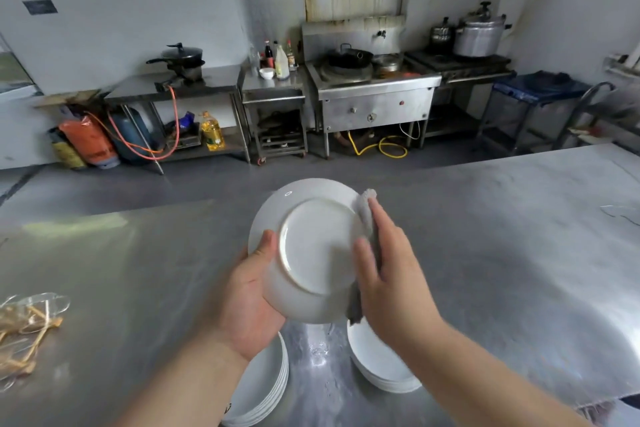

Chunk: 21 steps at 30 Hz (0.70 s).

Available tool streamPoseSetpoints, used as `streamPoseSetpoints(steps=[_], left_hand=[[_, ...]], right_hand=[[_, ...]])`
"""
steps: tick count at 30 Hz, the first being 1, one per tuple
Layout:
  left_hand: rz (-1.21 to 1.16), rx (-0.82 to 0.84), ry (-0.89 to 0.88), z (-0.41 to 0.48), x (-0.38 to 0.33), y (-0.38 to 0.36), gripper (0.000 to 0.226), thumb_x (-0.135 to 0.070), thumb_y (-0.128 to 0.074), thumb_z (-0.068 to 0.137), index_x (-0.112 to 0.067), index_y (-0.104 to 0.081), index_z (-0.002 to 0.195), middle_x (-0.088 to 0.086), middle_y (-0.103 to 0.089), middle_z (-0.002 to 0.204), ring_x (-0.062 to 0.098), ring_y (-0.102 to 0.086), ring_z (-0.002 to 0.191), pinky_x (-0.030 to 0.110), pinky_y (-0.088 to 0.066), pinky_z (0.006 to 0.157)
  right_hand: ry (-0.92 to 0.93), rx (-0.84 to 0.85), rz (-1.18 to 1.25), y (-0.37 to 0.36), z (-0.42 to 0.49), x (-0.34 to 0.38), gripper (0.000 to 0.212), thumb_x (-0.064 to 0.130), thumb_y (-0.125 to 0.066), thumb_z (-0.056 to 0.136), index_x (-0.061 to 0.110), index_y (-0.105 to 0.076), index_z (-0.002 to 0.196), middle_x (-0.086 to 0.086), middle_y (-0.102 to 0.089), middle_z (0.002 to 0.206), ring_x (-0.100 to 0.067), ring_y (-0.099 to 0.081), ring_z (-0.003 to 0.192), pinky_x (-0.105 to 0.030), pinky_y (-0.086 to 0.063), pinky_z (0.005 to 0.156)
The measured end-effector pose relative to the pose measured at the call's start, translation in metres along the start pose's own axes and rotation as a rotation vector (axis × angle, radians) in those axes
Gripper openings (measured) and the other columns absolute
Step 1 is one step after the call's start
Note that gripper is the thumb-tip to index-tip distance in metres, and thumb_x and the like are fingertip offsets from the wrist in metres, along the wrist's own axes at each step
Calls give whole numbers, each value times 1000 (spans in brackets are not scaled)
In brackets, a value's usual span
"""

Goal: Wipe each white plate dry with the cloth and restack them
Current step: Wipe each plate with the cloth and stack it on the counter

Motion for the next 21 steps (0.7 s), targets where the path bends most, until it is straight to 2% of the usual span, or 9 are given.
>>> streamPoseSetpoints(steps=[2, 4, 6, 8, 11, 13, 15, 18, 21], left_hand=[[2, -24, -3, 2, 3, 2, 58, -38, -38, 107, -2, -57, 148, 25, -61, 146, 40, -59, 136, 53, -52, 110], [31, -48, -4, 3, 7, 2, 59, -38, -39, 107, -2, -51, 151, 24, -60, 148, 40, -58, 138, 59, -44, 116], [34, -56, -25, 6, 6, 1, 57, -36, -38, 108, -2, -51, 151, 23, -60, 148, 38, -58, 138, 57, -41, 117], [2, -48, -59, 11, -1, -3, 56, -37, -37, 109, -3, -53, 150, 21, -62, 146, 36, -60, 137, 53, -45, 112], [-61, -27, -67, 17, -3, -9, 59, -45, -39, 106, -6, -56, 148, 22, -64, 144, 37, -62, 134, 53, -54, 104], [-77, -7, -50, 15, 5, -11, 58, -45, -44, 107, -5, -57, 148, 24, -61, 146, 39, -61, 135, 50, -58, 99], [-76, 40, -29, 10, 15, -11, 51, -38, -56, 105, -7, -62, 145, 22, -60, 148, 36, -59, 138, 46, -57, 101], [-80, 86, 14, 6, 15, -4, 51, -31, -79, 91, -11, -71, 136, 17, -65, 144, 30, -62, 134, 43, -59, 98], [29, 26, 31, 10, 14, 6, 52, -40, -69, 95, -11, -70, 138, 19, -65, 144, 32, -63, 134, 44, -59, 98]], right_hand=[[26, 35, -129, -14, -8, 3, 74, 70, -34, 92, 54, -7, 159, 21, -33, 144, 7, -51, 116, -29, -47, 88], [91, 28, -189, -7, 16, 11, 71, 65, -37, 96, 47, -16, 161, 16, -36, 149, -4, -51, 121, -29, -45, 91], [115, 13, -139, 7, 46, 20, 58, 54, -39, 101, 42, -34, 158, 16, -48, 146, 1, -47, 127, -27, -42, 102], [75, -17, -45, 15, 58, 17, 50, 50, -37, 106, 41, -41, 155, 17, -54, 143, 7, -44, 130, -28, -39, 111], [-15, -98, 63, -1, 27, 4, 60, 60, -36, 100, 49, -28, 158, 19, -43, 144, 25, -38, 120, -25, -41, 103], [-45, -131, 144, -11, 2, -3, 65, 62, -41, 96, 55, -21, 157, 18, -37, 142, 21, -40, 122, -35, -53, 96], [-33, -167, 122, -3, 4, -10, 65, 57, -50, 96, 50, -29, 157, 17, -43, 136, 8, -48, 122, -36, -52, 100], [55, -74, 20, 17, 38, -3, 54, 35, -63, 100, 42, -49, 152, 12, -60, 123, 0, -57, 115, -23, -46, 101], [182, 81, -101, 19, 60, 16, 42, 30, -62, 101, 42, -62, 141, 11, -66, 115, -4, -61, 111, -29, -49, 100]])
Point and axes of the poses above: each hand's wrist, its own z-axis towards the middle knuckle, its own y-axis out of the back of the hand, x = y × z, the point moved 10 cm from there along z, towards the middle knuckle
